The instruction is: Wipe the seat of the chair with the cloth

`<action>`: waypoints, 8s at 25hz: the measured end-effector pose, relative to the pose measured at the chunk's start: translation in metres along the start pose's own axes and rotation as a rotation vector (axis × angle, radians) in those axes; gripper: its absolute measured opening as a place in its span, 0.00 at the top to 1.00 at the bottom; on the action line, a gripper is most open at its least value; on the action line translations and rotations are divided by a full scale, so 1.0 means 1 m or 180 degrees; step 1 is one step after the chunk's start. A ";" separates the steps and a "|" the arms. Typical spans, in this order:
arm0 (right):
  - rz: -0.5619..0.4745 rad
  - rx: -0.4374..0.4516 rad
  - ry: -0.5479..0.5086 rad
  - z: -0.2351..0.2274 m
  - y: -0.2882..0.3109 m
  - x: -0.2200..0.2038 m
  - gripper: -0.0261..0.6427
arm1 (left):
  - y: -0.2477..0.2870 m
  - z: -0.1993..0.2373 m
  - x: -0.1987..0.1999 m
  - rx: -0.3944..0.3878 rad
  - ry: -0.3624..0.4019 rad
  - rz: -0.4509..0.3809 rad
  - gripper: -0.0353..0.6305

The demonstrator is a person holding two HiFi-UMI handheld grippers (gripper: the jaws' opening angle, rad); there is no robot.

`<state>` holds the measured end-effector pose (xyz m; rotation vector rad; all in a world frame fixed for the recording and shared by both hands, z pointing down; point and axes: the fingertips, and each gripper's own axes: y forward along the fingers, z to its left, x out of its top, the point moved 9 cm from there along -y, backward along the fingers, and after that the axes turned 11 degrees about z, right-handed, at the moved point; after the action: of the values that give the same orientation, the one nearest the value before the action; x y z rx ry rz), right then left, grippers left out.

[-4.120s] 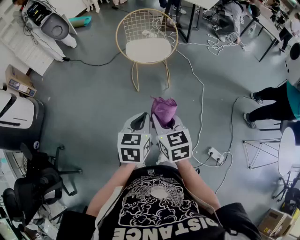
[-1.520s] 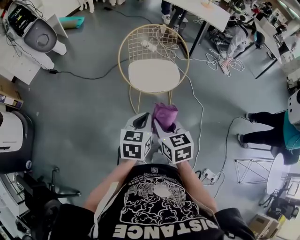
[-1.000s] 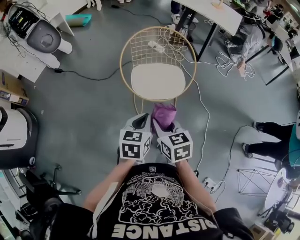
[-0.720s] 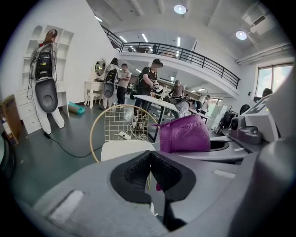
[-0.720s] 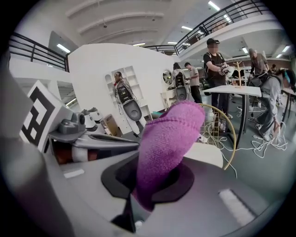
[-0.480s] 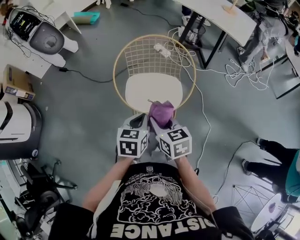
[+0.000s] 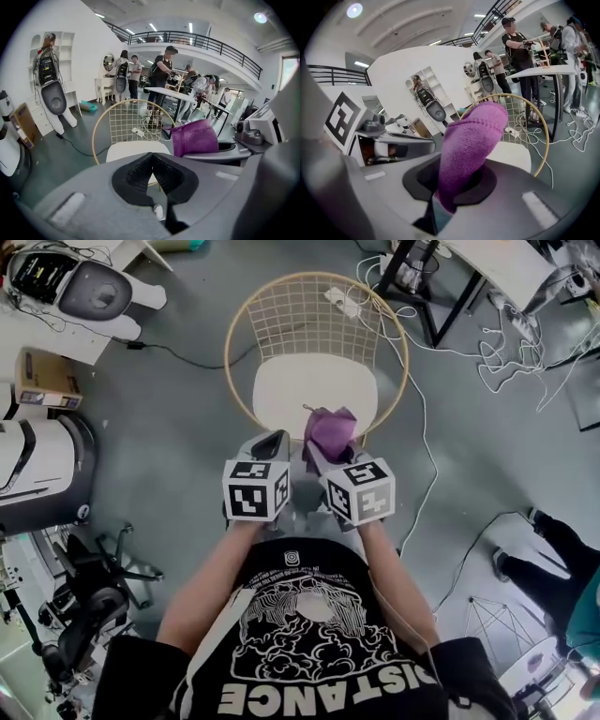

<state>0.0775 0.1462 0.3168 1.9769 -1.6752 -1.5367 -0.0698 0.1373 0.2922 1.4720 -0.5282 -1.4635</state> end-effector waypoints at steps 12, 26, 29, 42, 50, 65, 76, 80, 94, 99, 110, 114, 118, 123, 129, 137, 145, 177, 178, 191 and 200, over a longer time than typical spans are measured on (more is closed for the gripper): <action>0.0360 0.0005 0.0037 -0.024 0.106 0.046 0.88 | 0.062 0.087 0.040 -0.0150 -0.0151 0.0149 0.95; 0.0988 -0.0094 0.0388 -0.057 0.302 0.082 0.88 | 0.180 0.220 0.064 -0.0565 -0.0009 0.0750 0.95; 0.1087 -0.0071 0.0463 -0.063 0.330 0.088 0.87 | 0.194 0.235 0.062 -0.0615 -0.0088 0.0821 0.94; 0.1104 0.0135 0.0589 -0.081 0.419 0.084 0.87 | 0.215 0.275 0.058 -0.0520 -0.0177 0.0847 0.95; 0.0860 0.0317 0.0920 -0.136 0.391 0.068 0.87 | 0.231 0.222 0.050 -0.0264 -0.0258 0.0926 0.94; 0.0483 0.0280 0.1584 -0.194 0.378 0.063 0.87 | 0.247 0.198 0.045 -0.0243 -0.0233 0.0951 0.94; 0.0185 -0.0094 0.1966 -0.249 0.348 0.042 0.87 | 0.268 0.175 0.042 -0.0247 -0.0100 0.1022 0.94; 0.0087 -0.0230 0.2123 -0.264 0.331 0.035 0.87 | 0.272 0.167 0.042 -0.0264 -0.0042 0.1054 0.94; -0.0317 -0.0608 0.2563 -0.288 0.249 -0.015 0.87 | 0.276 0.129 0.036 -0.0337 0.0111 0.1084 0.94; -0.0463 -0.0718 0.2794 -0.293 0.226 -0.033 0.87 | 0.277 0.120 0.030 -0.0374 0.0162 0.1089 0.94; -0.0318 -0.0374 0.2237 -0.253 0.237 -0.006 0.87 | 0.265 0.138 0.018 -0.0243 0.0028 0.1072 0.94; -0.0122 -0.0020 0.1906 -0.209 0.273 0.015 0.87 | 0.256 0.166 0.014 -0.0167 -0.0087 0.1043 0.94; 0.0174 0.0299 0.1522 -0.169 0.309 0.028 0.87 | 0.245 0.188 0.009 -0.0076 -0.0169 0.1014 0.94; 0.0470 0.0731 0.1194 -0.121 0.357 0.039 0.87 | 0.231 0.221 0.006 -0.0045 -0.0310 0.0948 0.94; 0.0671 0.0989 0.1065 -0.095 0.386 0.036 0.87 | 0.222 0.236 0.000 -0.0024 -0.0357 0.0964 0.94; 0.0763 0.0912 0.1060 -0.094 0.407 0.032 0.87 | 0.225 0.249 -0.007 -0.0106 -0.0382 0.1016 0.94; 0.0801 0.0791 0.1118 -0.114 0.390 0.017 0.87 | 0.237 0.233 -0.005 -0.0177 -0.0331 0.1067 0.94; 0.0788 -0.0212 0.1529 -0.237 0.265 -0.044 0.87 | 0.279 0.126 0.000 -0.0396 0.0027 0.1180 0.94; 0.0786 -0.0241 0.1537 -0.240 0.260 -0.045 0.87 | 0.281 0.123 0.000 -0.0414 0.0018 0.1180 0.95; 0.0681 -0.0616 0.1700 -0.270 0.192 -0.060 0.87 | 0.288 0.097 0.006 -0.0518 0.0198 0.1170 0.94; 0.0688 -0.0616 0.1697 -0.267 0.187 -0.060 0.87 | 0.280 0.111 -0.004 -0.0476 0.0162 0.1190 0.94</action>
<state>0.1589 -0.0043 0.6004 1.8189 -1.4007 -0.9441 -0.0858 -0.0199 0.5480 1.2135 -0.6120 -1.1428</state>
